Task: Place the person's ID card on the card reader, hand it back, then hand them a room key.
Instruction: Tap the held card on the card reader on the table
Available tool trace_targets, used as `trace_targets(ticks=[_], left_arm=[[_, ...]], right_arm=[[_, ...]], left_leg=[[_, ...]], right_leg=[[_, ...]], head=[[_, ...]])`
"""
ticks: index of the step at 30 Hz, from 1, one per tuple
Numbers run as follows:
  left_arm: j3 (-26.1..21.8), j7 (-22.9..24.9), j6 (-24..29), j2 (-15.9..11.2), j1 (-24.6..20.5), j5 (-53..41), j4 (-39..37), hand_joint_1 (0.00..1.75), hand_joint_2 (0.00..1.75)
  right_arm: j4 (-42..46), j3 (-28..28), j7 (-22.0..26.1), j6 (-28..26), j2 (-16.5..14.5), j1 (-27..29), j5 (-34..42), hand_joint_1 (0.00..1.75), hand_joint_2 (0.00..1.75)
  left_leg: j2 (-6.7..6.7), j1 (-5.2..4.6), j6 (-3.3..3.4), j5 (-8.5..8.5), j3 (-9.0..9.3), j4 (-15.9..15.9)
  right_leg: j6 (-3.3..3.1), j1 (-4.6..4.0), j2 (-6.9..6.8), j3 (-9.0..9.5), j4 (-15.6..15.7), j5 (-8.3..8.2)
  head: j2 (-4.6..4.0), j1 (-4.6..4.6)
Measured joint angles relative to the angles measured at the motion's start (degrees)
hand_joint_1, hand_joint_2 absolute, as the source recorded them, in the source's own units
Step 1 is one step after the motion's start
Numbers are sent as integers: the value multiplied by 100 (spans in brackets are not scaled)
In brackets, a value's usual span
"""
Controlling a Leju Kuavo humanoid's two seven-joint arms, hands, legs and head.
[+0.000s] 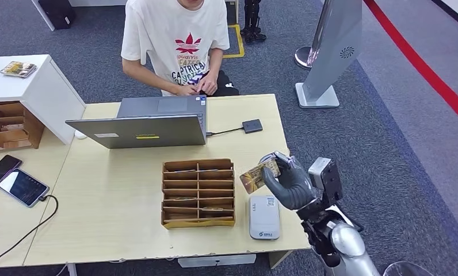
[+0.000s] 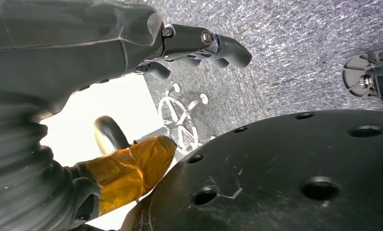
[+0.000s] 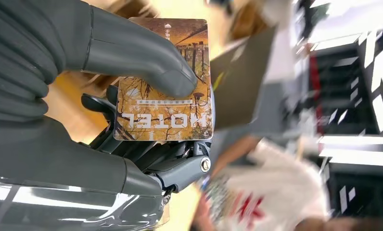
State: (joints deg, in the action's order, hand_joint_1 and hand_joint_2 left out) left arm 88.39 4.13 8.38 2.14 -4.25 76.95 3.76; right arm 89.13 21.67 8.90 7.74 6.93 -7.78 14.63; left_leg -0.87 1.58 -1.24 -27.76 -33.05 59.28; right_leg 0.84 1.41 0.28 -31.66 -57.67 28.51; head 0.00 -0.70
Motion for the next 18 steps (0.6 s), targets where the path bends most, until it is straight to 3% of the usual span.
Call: trace_targets(ticks=[5, 10, 18], left_arm=[[-15, -7, 55, 30, 29, 81, 0, 0, 175], [-15, 5, 70, 66, 35, 88, 0, 0, 175], [-15, 17, 64, 84, 34, 88, 0, 0, 175]], right_arm=[[-3, -115, -188, -635, 62, 541, -925, 175, 175], [-360, -122, -789, -1751, 57, 674, -2840, 175, 175], [-763, -158, -732, -1746, -38, 699, -3040, 175, 175]], left_leg=[[2, -1, 8, -7, -2, 0], [4, 0, 6, -7, -1, -1], [3, 0, 8, -6, -1, 0]], right_leg=[[3, 0, 1, -1, 2, 2], [3, 0, 2, 1, 2, 2], [3, 0, 2, 1, 1, 2]], head=[[0, -1], [0, 0], [0, -1]])
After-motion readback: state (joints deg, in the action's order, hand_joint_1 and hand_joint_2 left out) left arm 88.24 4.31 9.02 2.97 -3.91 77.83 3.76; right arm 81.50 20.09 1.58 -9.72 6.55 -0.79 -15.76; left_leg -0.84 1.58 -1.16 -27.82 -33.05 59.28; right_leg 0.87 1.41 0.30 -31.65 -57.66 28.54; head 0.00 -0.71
